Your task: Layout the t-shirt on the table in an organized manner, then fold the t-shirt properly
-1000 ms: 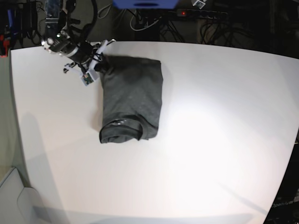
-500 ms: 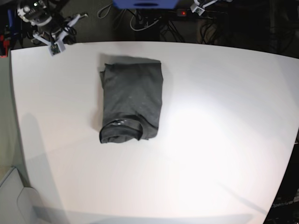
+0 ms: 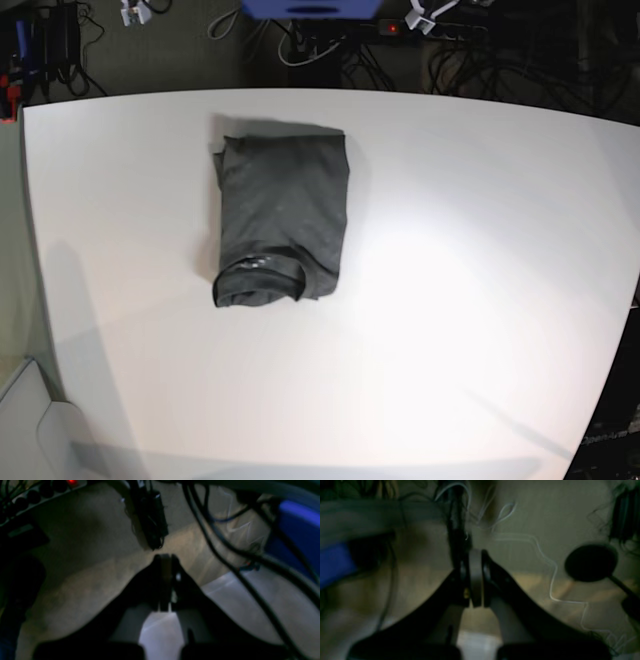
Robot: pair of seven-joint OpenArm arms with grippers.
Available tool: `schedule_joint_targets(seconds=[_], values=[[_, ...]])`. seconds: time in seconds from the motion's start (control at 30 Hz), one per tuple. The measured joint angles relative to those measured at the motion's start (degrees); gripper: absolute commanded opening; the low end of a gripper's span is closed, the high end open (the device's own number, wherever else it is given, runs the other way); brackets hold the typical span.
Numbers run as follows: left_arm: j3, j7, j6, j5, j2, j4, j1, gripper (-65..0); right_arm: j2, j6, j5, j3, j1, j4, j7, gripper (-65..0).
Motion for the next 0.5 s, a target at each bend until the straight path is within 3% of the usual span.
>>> schedule_joint_targets(seconds=[0.13, 0.3, 0.37, 0.5], values=[[0.8, -10.8, 9.4, -0.2, -0.7, -8.7, -2.3, -64.8, 3.1, -0.1, -3.2, -0.3, 9.8, -25.1, 11.1, -65.0], [7.3, -15.2, 14.4, -0.2, -1.1, -19.1, -5.9, -64.7, 6.0, -0.3, -9.0, -0.3, 18.4, -48.3, 29.0, -65.0], [7.0, -15.3, 16.7, -0.3, -0.3, -21.0, -7.3, -64.7, 5.7, -4.8, -11.1, -0.3, 20.2, -51.1, 31.4, -65.0], [6.7, -15.8, 28.7, -0.6, 0.3, -23.6, -11.4, -64.6, 5.5, -23.7, -12.4, -0.2, 22.2, -51.1, 32.0, -65.0]])
